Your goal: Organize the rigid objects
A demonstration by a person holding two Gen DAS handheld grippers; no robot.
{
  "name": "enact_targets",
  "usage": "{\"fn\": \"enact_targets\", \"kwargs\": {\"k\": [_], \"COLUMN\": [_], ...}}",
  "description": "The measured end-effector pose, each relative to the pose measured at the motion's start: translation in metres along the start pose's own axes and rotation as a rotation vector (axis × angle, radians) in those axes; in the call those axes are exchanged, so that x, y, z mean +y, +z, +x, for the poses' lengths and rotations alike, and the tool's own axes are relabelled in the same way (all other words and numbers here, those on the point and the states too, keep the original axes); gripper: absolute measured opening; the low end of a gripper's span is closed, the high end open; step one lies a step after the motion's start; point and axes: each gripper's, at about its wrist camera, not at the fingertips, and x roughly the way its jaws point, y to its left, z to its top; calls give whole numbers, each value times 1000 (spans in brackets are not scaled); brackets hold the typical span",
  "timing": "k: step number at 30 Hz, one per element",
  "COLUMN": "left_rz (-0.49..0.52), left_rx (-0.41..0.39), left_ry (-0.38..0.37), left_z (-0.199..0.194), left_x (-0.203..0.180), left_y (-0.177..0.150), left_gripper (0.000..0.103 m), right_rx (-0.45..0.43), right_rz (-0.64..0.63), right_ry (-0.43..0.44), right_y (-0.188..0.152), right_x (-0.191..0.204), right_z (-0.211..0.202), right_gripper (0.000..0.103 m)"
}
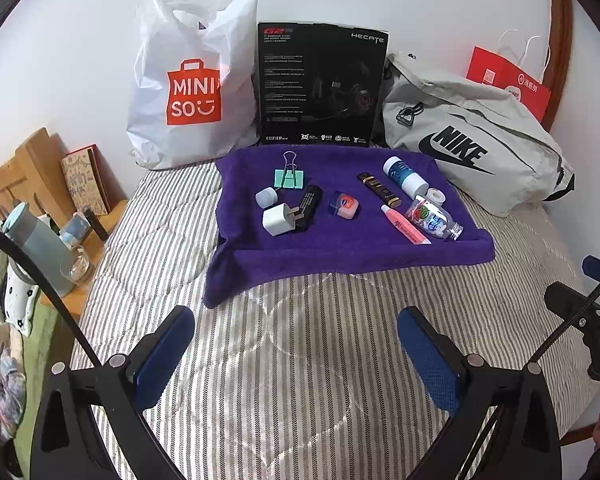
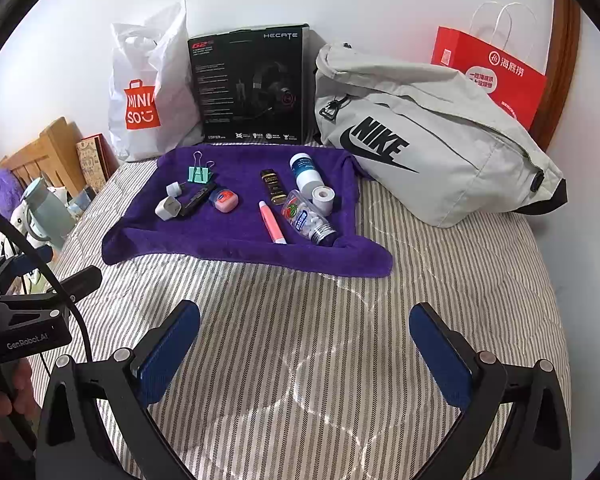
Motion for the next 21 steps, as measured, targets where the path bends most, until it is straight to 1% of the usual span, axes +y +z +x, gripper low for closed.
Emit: {"fn": "enact_targets", "kwargs": {"k": [21], "left_rz": [7], "left_rx": [2], "left_ry": [13], "left_z": [-3], "left_x": [-2], "left_y": [-2], "left_gripper": [103], "right_rx": [3], "right_rz": [-8], "right_ry": [7], "right_y": [-3], "right_x": [-1], "right_z": [0], "right_gripper": [103]}}
